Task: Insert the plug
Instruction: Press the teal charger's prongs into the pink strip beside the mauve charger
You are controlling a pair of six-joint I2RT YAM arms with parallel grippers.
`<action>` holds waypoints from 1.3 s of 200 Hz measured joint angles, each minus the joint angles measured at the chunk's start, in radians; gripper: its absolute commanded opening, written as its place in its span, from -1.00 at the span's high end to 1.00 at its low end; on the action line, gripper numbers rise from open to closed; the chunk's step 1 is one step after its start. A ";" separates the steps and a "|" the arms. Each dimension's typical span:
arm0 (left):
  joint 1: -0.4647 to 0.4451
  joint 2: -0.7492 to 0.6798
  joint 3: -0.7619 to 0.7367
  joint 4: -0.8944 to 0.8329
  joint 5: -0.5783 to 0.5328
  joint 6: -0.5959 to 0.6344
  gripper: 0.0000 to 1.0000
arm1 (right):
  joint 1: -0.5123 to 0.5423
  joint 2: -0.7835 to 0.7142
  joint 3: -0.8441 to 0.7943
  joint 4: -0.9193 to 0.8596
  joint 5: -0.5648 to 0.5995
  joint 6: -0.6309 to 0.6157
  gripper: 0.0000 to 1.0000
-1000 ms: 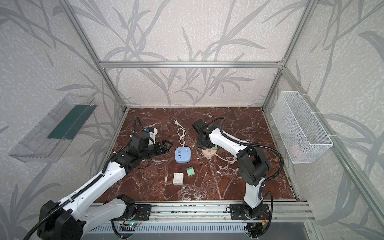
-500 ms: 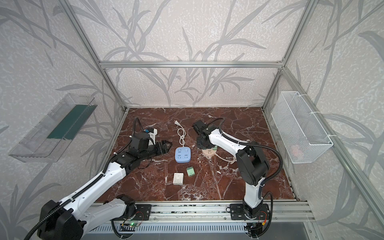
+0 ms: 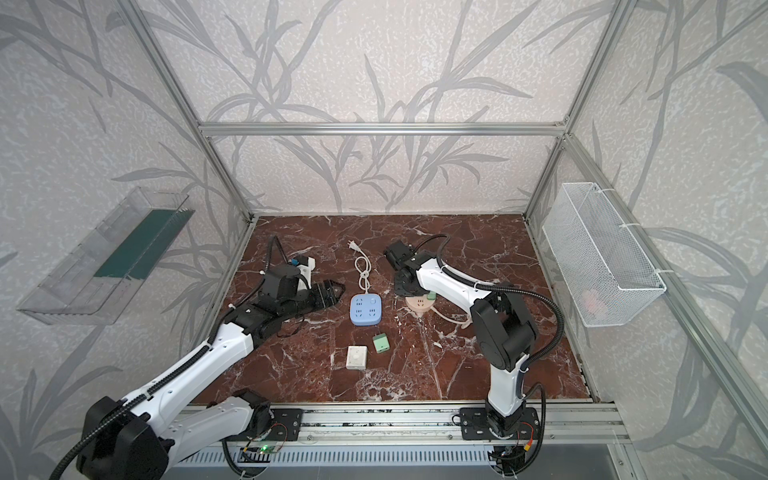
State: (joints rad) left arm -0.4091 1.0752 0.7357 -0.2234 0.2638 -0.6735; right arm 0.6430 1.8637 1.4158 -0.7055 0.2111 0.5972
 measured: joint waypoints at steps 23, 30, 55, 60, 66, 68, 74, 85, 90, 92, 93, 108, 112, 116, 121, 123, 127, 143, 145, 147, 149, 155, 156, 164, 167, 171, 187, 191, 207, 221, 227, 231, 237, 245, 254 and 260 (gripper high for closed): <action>0.000 0.005 -0.001 0.004 0.002 -0.002 -0.63 | 0.002 0.000 0.000 -0.003 0.002 0.000 1.00; 0.000 0.007 -0.002 0.008 0.004 -0.003 -0.63 | 0.004 0.000 0.000 -0.005 0.004 0.000 1.00; 0.002 0.013 -0.005 0.018 0.009 -0.008 -0.63 | 0.006 0.000 0.000 -0.007 0.008 0.001 1.00; 0.003 0.015 -0.006 0.018 0.010 -0.008 -0.63 | 0.006 0.000 0.000 -0.007 0.008 0.001 1.00; 0.004 0.016 -0.006 0.018 0.011 -0.009 -0.63 | 0.006 0.000 0.000 -0.007 0.008 0.001 1.00; 0.005 0.016 -0.006 0.018 0.011 -0.010 -0.63 | 0.006 0.000 0.000 -0.008 0.008 0.001 1.00; 0.005 0.016 -0.006 0.019 0.011 -0.010 -0.63 | 0.006 0.000 0.000 -0.008 0.008 0.001 1.00; 0.005 0.016 -0.006 0.022 0.012 -0.011 -0.63 | 0.006 0.000 0.000 -0.008 0.008 0.001 1.00; 0.005 0.016 -0.006 0.023 0.013 -0.011 -0.63 | 0.006 0.000 0.001 -0.009 0.008 0.001 1.00; 0.006 0.016 -0.006 0.024 0.014 -0.011 -0.63 | 0.006 0.000 0.002 -0.010 0.008 0.001 1.00; 0.006 0.016 -0.006 0.024 0.015 -0.011 -0.63 | 0.006 0.000 0.002 -0.011 0.008 0.001 1.00; 0.006 0.016 -0.006 0.027 0.018 -0.013 -0.63 | 0.006 0.006 0.012 -0.027 0.009 0.001 1.00; 0.006 0.016 -0.006 0.028 0.019 -0.013 -0.63 | 0.006 0.010 0.017 -0.031 0.010 0.001 1.00; 0.006 0.016 -0.006 0.029 0.019 -0.015 -0.63 | 0.006 0.013 0.022 -0.035 0.011 0.002 1.00; 0.006 0.016 -0.007 0.029 0.019 -0.016 -0.63 | 0.006 0.018 0.030 -0.041 0.012 0.002 1.00; 0.006 0.016 -0.007 0.030 0.019 -0.016 -0.63 | 0.007 0.021 0.032 -0.043 0.013 0.002 1.00; 0.006 0.016 -0.007 0.030 0.019 -0.016 -0.63 | 0.007 0.025 0.038 -0.050 0.014 0.004 1.00; 0.006 0.016 -0.008 0.030 0.019 -0.018 -0.63 | 0.009 0.044 0.065 -0.074 0.020 0.008 1.00; 0.006 0.016 -0.008 0.030 0.019 -0.018 -0.63 | 0.009 0.047 0.069 -0.077 0.021 0.009 1.00; 0.006 0.016 -0.008 0.031 0.019 -0.018 -0.63 | 0.010 0.048 0.072 -0.080 0.021 0.010 1.00; 0.006 0.016 -0.008 0.031 0.019 -0.018 -0.63 | 0.010 0.050 0.075 -0.083 0.022 0.011 1.00; 0.006 0.016 -0.008 0.031 0.019 -0.018 -0.63 | 0.011 0.055 0.081 -0.088 0.025 0.013 1.00; 0.006 0.016 -0.008 0.031 0.019 -0.018 -0.63 | 0.011 0.056 0.082 -0.089 0.025 0.013 1.00; 0.006 0.016 -0.008 0.031 0.019 -0.018 -0.63 | 0.011 0.059 0.087 -0.094 0.026 0.015 1.00; 0.006 0.016 -0.008 0.030 0.019 -0.018 -0.63 | 0.011 0.060 0.087 -0.095 0.026 0.015 1.00; 0.006 0.016 -0.008 0.030 0.019 -0.018 -0.63 | 0.011 0.060 0.088 -0.096 0.026 0.016 1.00; 0.006 0.016 -0.008 0.031 0.019 -0.018 -0.63 | 0.010 0.060 0.085 -0.093 0.025 0.025 1.00; 0.007 0.016 -0.008 0.031 0.019 -0.018 -0.63 | 0.010 0.059 0.083 -0.092 0.024 0.028 1.00; 0.010 0.016 -0.011 0.034 0.019 -0.019 -0.63 | 0.005 0.050 0.068 -0.079 0.015 0.039 1.00; 0.011 0.016 -0.013 0.034 0.019 -0.019 -0.63 | 0.000 0.040 0.053 -0.065 0.005 0.047 1.00; 0.011 0.016 -0.013 0.035 0.019 -0.019 -0.63 | -0.001 0.036 0.046 -0.058 0.001 0.050 1.00; 0.011 0.016 -0.013 0.036 0.019 -0.019 -0.63 | -0.002 0.033 0.042 -0.055 -0.001 0.051 1.00; 0.011 0.016 -0.013 0.036 0.019 -0.019 -0.63 | -0.003 0.029 0.036 -0.050 -0.002 0.053 1.00; 0.012 0.016 -0.013 0.036 0.019 -0.019 -0.63 | -0.003 0.026 0.029 -0.044 -0.002 0.056 1.00; 0.012 0.016 -0.013 0.037 0.019 -0.019 -0.63 | -0.003 0.021 0.024 -0.039 0.000 0.057 1.00; 0.012 0.016 -0.013 0.037 0.019 -0.019 -0.63 | -0.002 0.019 0.021 -0.039 0.004 0.058 1.00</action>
State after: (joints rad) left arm -0.3969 1.0912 0.7227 -0.1867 0.2825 -0.6922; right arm 0.6407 1.8832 1.4368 -0.7448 0.2150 0.6552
